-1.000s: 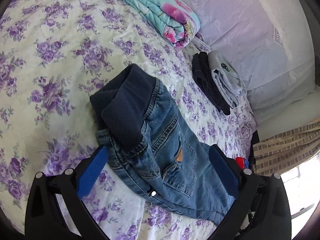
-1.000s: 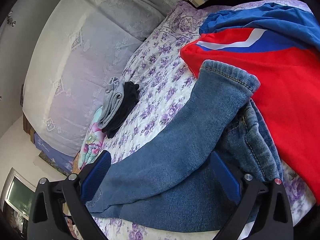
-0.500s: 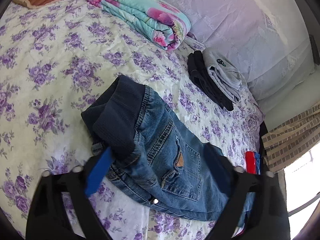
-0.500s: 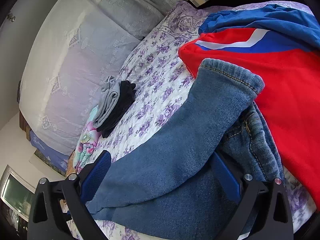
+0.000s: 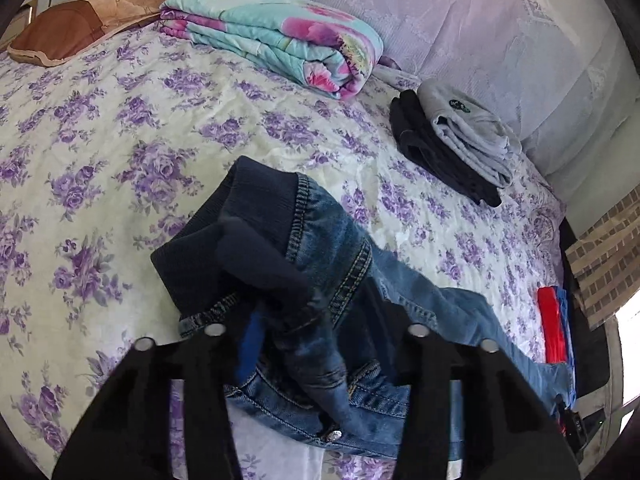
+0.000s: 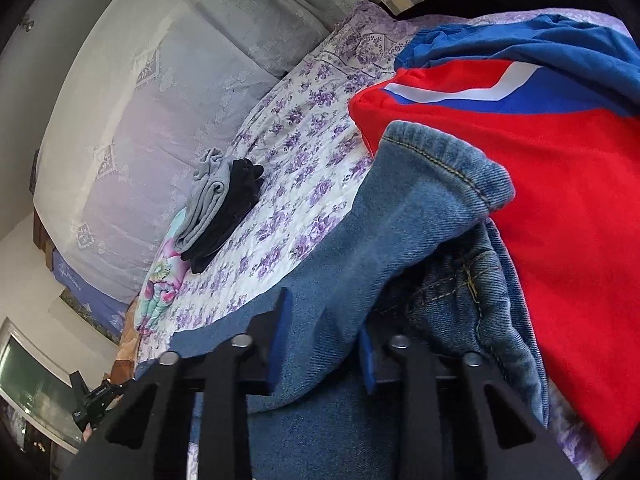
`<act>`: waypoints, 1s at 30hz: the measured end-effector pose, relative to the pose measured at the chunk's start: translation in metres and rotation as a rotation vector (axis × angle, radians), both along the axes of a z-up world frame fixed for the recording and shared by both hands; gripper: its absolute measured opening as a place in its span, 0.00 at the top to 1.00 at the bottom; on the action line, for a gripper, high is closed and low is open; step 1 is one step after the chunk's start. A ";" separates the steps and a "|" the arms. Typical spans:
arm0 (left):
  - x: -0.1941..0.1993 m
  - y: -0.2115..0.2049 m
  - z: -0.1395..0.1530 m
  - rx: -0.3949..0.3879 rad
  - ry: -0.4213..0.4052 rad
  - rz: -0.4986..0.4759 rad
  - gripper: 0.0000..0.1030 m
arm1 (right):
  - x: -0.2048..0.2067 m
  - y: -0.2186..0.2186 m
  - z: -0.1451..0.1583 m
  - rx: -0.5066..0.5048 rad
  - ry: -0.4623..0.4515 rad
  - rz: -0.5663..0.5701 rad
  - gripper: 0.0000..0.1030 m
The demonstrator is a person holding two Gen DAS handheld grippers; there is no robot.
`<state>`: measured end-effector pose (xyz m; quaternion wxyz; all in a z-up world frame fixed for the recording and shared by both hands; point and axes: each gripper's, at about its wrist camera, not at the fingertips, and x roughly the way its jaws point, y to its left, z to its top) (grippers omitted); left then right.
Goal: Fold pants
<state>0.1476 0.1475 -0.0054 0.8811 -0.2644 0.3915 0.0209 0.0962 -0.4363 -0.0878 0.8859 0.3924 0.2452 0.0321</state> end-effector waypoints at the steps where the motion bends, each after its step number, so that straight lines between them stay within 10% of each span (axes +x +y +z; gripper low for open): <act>1: -0.003 0.004 0.008 -0.010 -0.028 -0.003 0.77 | -0.001 -0.001 0.002 0.002 -0.008 0.001 0.90; 9: 0.023 0.006 0.061 -0.077 -0.135 -0.042 0.80 | 0.042 0.003 0.054 -0.057 -0.081 0.097 0.91; 20: 0.128 0.054 0.057 -0.223 -0.092 0.189 0.81 | 0.252 -0.013 0.085 -0.033 0.081 0.116 0.90; 23: 0.144 0.078 0.037 -0.238 -0.049 0.279 0.81 | 0.289 0.005 0.078 -0.062 0.141 0.133 0.79; 26: 0.157 0.105 0.010 -0.324 0.030 0.358 0.81 | 0.292 0.020 0.082 -0.140 0.121 0.104 0.47; 30: 0.183 0.112 -0.007 -0.330 0.122 0.367 0.81 | 0.281 0.023 0.084 -0.206 0.113 0.100 0.41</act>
